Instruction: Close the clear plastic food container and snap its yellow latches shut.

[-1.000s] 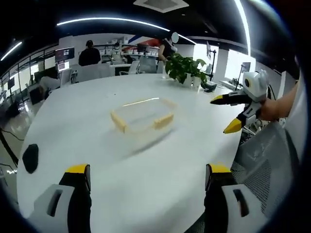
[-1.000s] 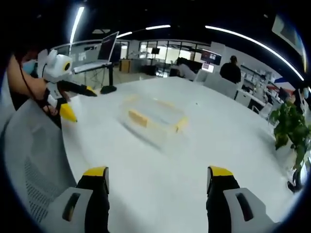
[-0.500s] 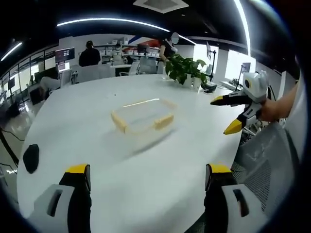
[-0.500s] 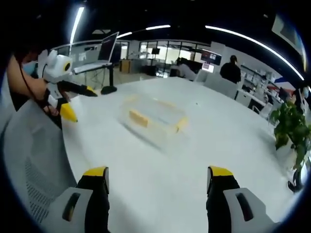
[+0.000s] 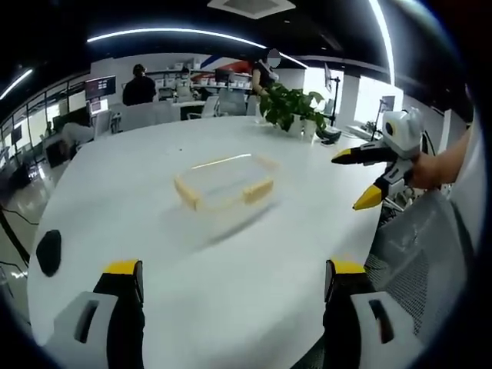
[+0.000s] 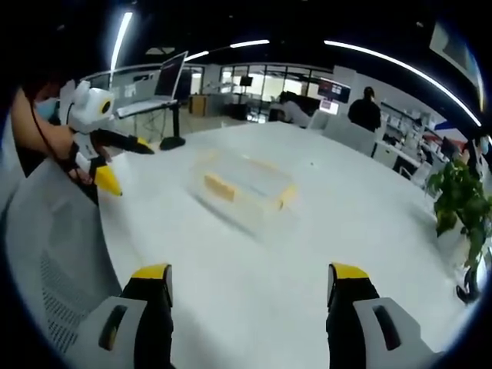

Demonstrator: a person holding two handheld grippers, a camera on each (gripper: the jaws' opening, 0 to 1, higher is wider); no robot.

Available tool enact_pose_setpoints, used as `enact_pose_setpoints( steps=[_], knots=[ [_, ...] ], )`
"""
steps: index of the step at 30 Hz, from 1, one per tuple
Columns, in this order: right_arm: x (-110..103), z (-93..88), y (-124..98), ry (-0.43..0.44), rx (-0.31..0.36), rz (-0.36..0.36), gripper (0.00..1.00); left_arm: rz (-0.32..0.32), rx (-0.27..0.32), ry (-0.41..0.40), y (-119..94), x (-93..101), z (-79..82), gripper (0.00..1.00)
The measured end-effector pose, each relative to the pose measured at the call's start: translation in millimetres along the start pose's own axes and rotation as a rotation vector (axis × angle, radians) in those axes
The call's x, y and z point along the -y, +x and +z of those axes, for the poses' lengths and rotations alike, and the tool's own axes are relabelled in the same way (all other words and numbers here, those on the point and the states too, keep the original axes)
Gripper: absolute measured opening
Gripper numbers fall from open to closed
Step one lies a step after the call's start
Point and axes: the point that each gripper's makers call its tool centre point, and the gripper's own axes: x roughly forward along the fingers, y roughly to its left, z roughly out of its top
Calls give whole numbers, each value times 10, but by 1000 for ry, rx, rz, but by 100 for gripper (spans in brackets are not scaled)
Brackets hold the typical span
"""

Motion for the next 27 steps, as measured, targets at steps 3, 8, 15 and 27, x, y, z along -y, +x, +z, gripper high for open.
enact_pose_setpoints(
  steps=[3,8,15,27],
  knots=[
    [-3,4,-5,1,1,2,83,0,0,-6,1,-2,-3,99],
    [-11,-18,8,0,-6,5,83,-1,-6,1,3,-1,-20,99],
    [-33,-14,4,-9,-7,8,83,-1,-4,1,-6,6,-16,99],
    [-32,-24,0,-7,-10,8,83,-1,-4,-1,-2,9,-19,99]
  ],
)
